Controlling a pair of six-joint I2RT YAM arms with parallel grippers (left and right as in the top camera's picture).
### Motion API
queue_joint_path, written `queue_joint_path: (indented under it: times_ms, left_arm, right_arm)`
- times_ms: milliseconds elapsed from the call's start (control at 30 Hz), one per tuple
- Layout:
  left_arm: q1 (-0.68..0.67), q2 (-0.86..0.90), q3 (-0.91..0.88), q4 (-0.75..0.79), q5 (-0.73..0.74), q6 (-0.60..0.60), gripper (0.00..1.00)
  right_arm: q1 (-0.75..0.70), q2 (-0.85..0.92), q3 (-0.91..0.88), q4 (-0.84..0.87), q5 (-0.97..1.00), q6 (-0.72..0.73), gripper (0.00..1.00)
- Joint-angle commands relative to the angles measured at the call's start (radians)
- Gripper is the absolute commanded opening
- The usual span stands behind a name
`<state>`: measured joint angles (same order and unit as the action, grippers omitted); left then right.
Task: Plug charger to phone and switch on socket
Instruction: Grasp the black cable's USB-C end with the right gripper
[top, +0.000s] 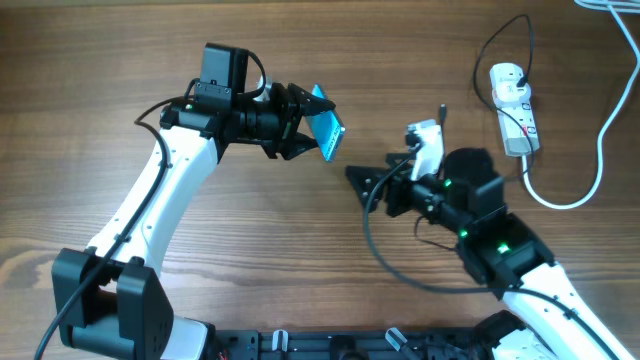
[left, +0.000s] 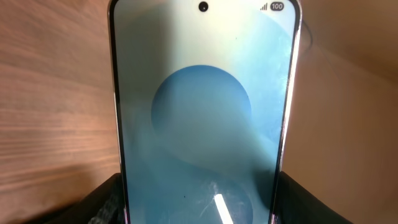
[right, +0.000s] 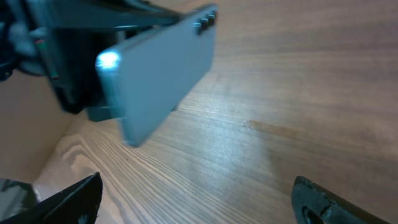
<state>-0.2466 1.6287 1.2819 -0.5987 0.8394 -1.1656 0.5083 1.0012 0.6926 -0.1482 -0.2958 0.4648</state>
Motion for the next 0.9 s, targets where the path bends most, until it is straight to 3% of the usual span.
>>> queue_joint_path:
  times_ms: [0,300,467,667,867]
  left_arm:
    - [0.001,-0.026,0.002,-0.003,-0.105,-0.002,0.57]
    - [-0.055,-0.026,0.002,-0.003,-0.124,-0.003,0.59]
    - [-0.057,-0.026,0.002,-0.003,-0.129,-0.002,0.59]
    - [-0.072,-0.026,0.002,-0.003,-0.165,-0.003,0.59]
    - [-0.119,-0.026,0.002,-0.003,-0.186,-0.003,0.59]
  right_arm:
    - [0.071,0.008,0.01,0.074,0.153,0.024,1.0]
    - [0.078,0.285,0.01,0.425,0.085,0.115,0.96]
    - [0.078,0.317,0.01,0.465,0.145,0.12,0.73]
    - [0.085,0.355,0.01,0.502,0.143,0.167,0.68]
    - [0.136,0.357,0.01,0.497,0.229,0.166,0.55]
